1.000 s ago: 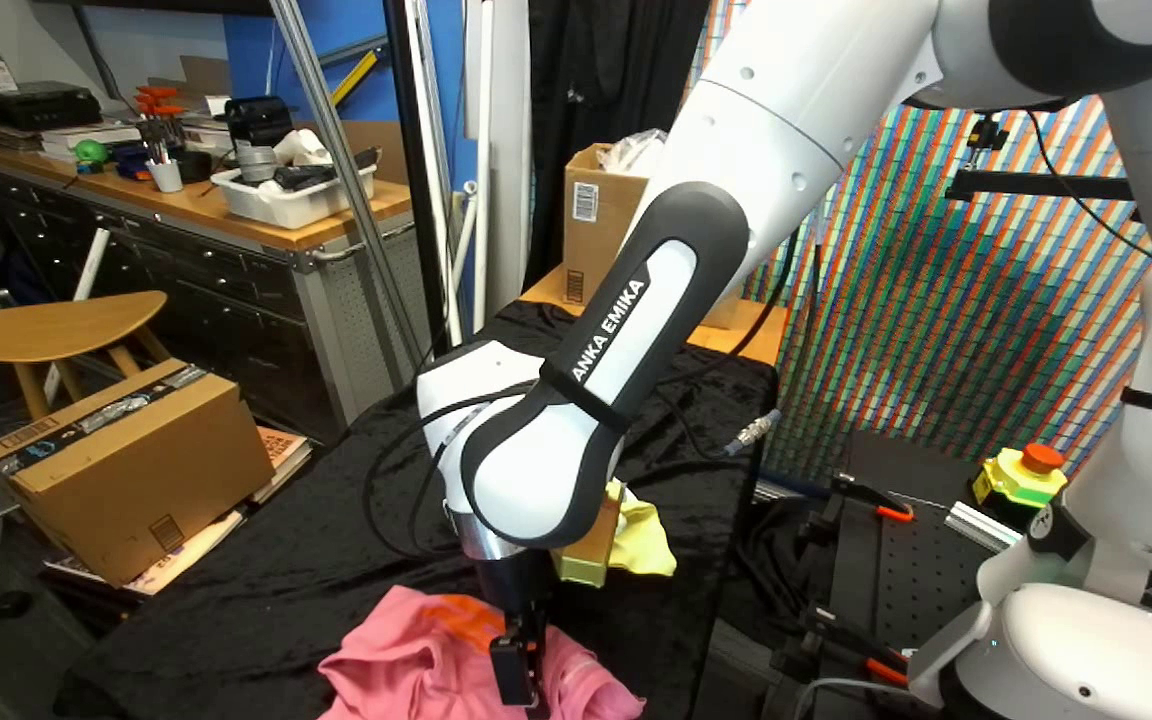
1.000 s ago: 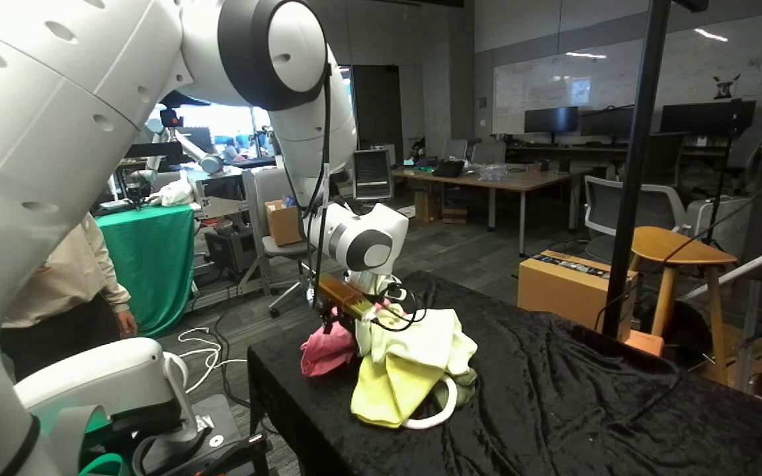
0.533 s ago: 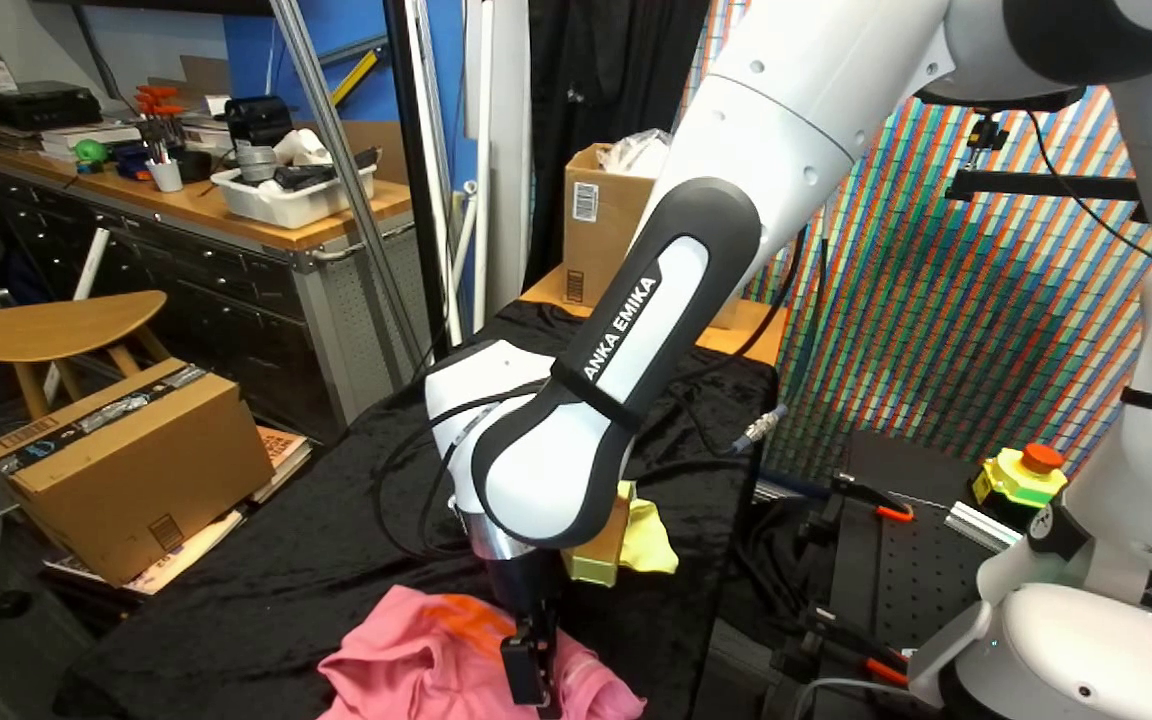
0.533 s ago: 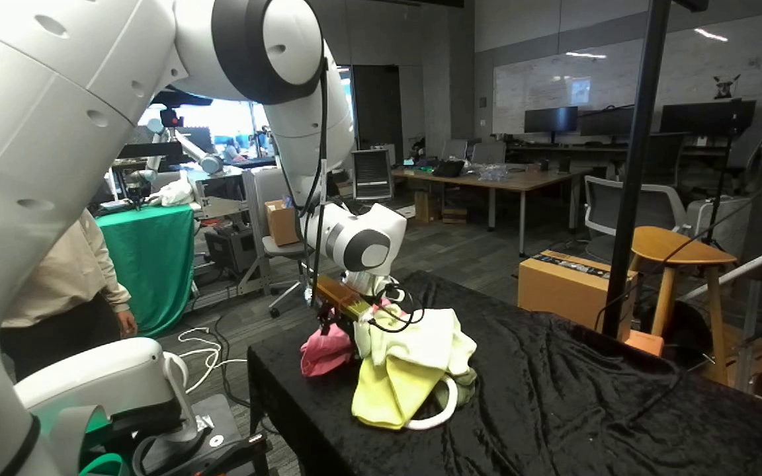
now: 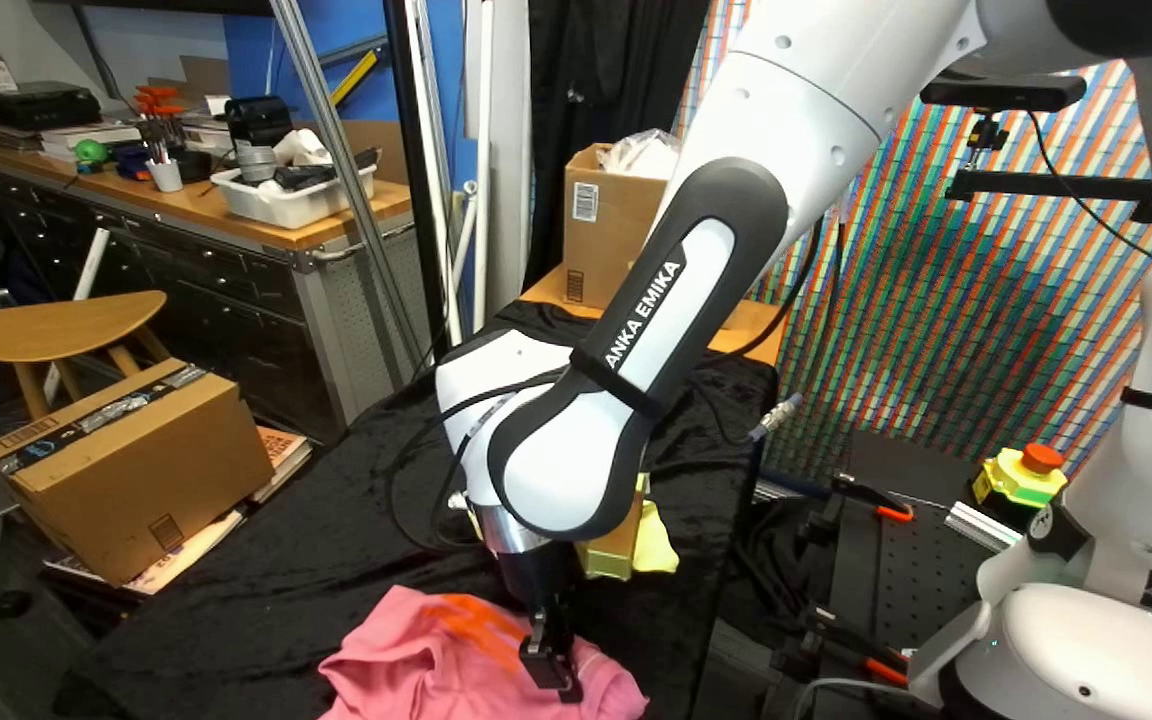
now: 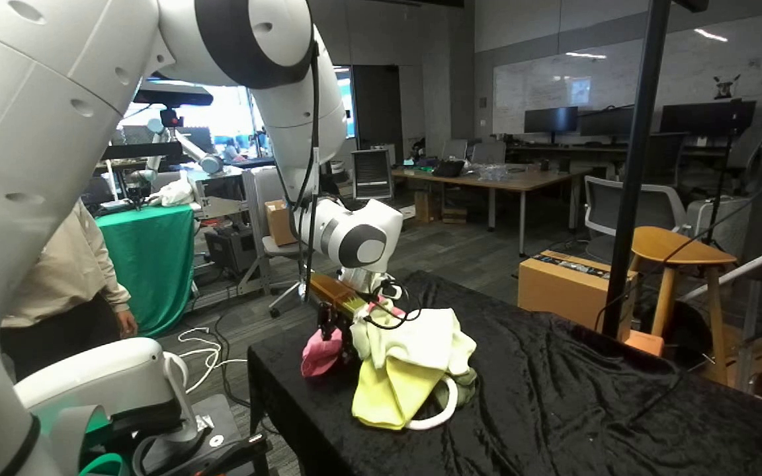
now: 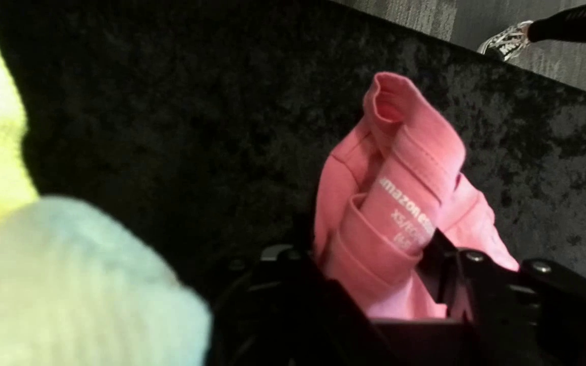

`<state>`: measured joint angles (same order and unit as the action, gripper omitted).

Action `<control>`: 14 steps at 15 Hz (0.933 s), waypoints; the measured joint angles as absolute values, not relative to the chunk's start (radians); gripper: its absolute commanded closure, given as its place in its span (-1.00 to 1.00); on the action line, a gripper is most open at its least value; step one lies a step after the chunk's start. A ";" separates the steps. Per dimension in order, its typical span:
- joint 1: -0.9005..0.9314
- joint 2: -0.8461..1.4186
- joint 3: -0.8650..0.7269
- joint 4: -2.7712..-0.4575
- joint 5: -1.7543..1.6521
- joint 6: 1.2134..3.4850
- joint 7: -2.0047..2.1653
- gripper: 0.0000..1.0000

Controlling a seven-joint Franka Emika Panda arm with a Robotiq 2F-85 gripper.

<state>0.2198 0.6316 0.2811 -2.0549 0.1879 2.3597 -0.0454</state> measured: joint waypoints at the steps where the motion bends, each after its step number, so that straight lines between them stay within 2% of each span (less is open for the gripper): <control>1: 0.220 0.626 0.281 -2.059 0.188 2.360 -0.045 0.72; 3: 0.220 0.621 0.282 -2.063 0.188 2.360 -0.046 0.93; 5: 0.220 0.617 0.285 -2.064 0.188 2.360 -0.047 0.99; 8: 0.220 0.608 0.290 -2.064 0.188 2.361 -0.053 0.90; 14: 0.220 0.541 0.294 -2.100 0.188 2.447 -0.063 0.89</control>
